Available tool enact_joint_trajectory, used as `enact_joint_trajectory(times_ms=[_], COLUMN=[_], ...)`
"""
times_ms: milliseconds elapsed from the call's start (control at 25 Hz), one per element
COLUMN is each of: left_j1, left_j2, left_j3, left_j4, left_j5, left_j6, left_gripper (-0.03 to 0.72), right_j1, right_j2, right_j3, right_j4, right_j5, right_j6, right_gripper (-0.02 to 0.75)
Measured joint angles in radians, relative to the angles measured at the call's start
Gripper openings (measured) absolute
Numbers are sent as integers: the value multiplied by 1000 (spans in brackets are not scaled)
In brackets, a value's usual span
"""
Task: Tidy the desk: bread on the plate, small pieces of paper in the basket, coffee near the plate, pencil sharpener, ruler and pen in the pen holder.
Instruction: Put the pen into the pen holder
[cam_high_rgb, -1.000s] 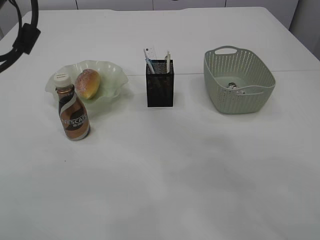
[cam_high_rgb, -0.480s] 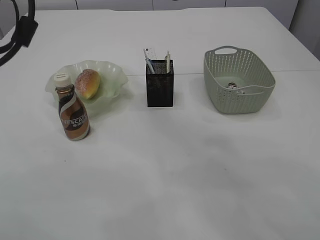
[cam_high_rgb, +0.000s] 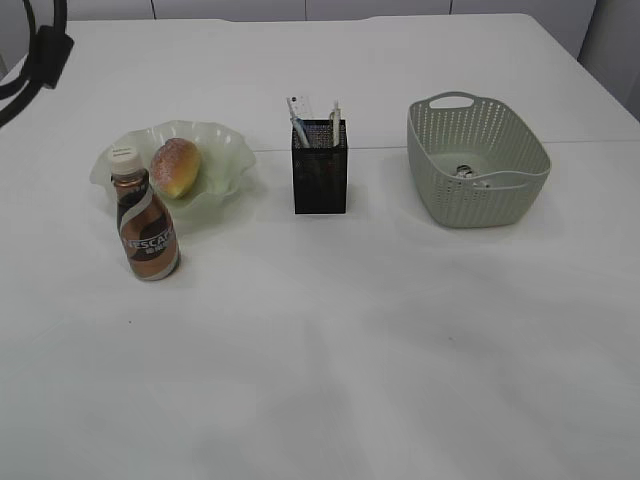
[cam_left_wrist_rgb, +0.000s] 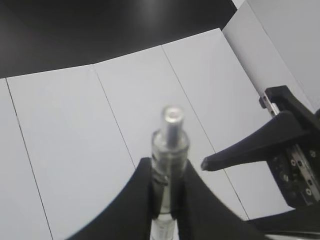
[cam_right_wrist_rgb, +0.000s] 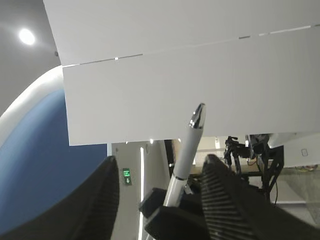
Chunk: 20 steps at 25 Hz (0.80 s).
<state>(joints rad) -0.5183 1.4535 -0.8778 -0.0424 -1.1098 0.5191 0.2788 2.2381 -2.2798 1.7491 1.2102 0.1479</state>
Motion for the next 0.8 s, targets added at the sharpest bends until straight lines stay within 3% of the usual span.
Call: enact_joint_trajectory(times_ms=[200,320,640,800], left_j1=[0,0,0,0], left_j2=[0,0,0,0], left_j3=[0,0,0,0], left_j4=[-8,-10,-32,-54], left_j5=[0,0,0,0], left_j6=[9,22,40,41], left_gripper=[66,66,66,66], right_j1=[-36,-56,-129,-143], right_j2=[0,0,0,-26], right_j3=[0,-1,-1,-1], right_j4=[-14,-100,-517,-810], right_j5=[-6,3,9,15], right_j6=[-117,-148,-8,46], right_gripper=[420,419,417,415])
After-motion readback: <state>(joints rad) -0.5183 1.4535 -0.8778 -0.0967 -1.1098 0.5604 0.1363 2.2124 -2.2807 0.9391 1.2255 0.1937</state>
